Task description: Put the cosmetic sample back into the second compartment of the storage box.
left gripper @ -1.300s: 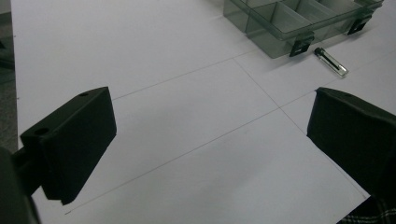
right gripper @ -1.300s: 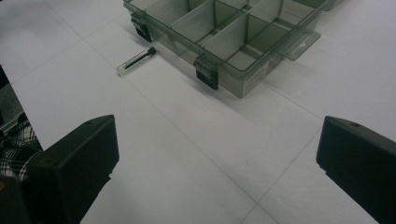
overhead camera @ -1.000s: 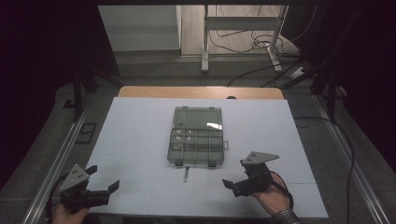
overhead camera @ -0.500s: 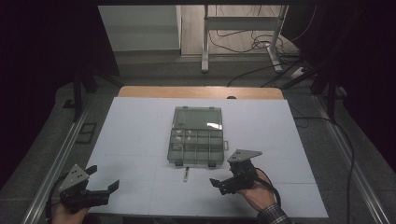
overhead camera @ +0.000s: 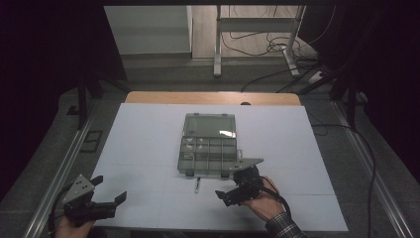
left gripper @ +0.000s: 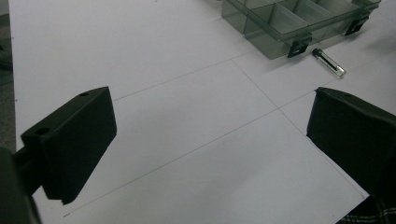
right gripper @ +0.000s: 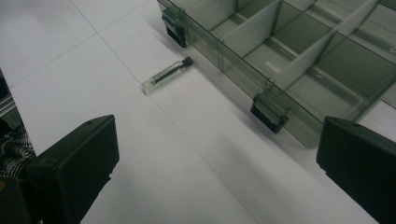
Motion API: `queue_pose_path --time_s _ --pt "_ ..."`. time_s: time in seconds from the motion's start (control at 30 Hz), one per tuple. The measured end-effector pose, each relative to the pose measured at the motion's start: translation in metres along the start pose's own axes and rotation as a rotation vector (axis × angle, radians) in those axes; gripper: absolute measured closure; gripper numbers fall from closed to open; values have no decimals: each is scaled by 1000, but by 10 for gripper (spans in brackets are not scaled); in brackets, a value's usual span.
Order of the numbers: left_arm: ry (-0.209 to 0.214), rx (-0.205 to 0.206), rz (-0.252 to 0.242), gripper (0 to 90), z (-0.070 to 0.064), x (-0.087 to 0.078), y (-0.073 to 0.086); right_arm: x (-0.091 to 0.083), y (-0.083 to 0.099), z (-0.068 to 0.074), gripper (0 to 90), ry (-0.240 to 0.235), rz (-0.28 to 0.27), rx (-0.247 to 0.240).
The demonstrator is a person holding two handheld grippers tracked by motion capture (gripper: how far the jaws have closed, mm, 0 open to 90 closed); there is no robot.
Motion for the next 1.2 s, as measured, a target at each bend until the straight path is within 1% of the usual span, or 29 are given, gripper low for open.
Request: queue_pose_path --time_s 0.23,0.27,0.33,0.43,0.5,0.57,0.6,0.67,0.7,0.73,0.8,0.83,0.87,0.93,0.97,1.0,1.07,1.13,1.2 --pt "3 -1 -4 20 0 0 0 6 -11 6 0 -3 10 6" --pt "4 -2 -4 20 0 0 0 8 -15 9 0 4 17 -4" --pt "5 -3 -5 20 0 0 0 10 -17 11 0 7 21 -7" --pt "7 -3 -7 20 0 0 0 14 -22 12 21 9 25 -3" --pt "9 -4 -7 20 1 0 0 19 -27 12 66 1 22 9" --pt "10 -4 -8 20 1 0 0 22 -30 12 103 4 22 8" --pt "10 -4 -8 20 1 0 0 22 -30 12 103 4 22 8" --pt "11 -4 -8 20 1 0 0 29 -33 13 164 -4 32 -1" --pt "11 -4 -8 20 1 0 0 29 -33 13 164 -4 32 -1" --pt "11 -4 -8 20 1 0 0 34 -35 14 201 -11 45 -28" --pt "12 -4 -8 20 1 0 0 39 -37 16 242 -11 52 -51" --pt "12 -4 -8 20 1 0 0 39 -37 16 242 -11 52 -51" --pt "12 -2 -8 20 1 0 0 45 -39 18 269 -23 60 -54" --pt "12 -1 -8 20 0 0 0 51 -41 20 305 -27 65 -69" --pt "12 -1 -8 20 0 0 0 51 -41 20 305 -27 65 -69" --pt "12 0 -8 20 0 0 -1 57 -42 22 333 -38 71 -72" --pt "11 1 -7 20 0 0 -1 60 -43 22 350 -44 78 -74" --pt "11 3 -7 20 0 0 -1 68 -45 24 390 -68 89 -73" --pt "10 6 -7 20 0 0 0 71 -45 25 399 -70 93 -74"
Point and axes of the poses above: each handheld gripper's, and its own axes: x roughly forward along the jaws, y roughly out of its underside, z roughly to its left, the point moved 1 cm from there along x, roughly forward along the jaws, and after that the axes turned 13 degrees about -x, right-handed, at the moved point
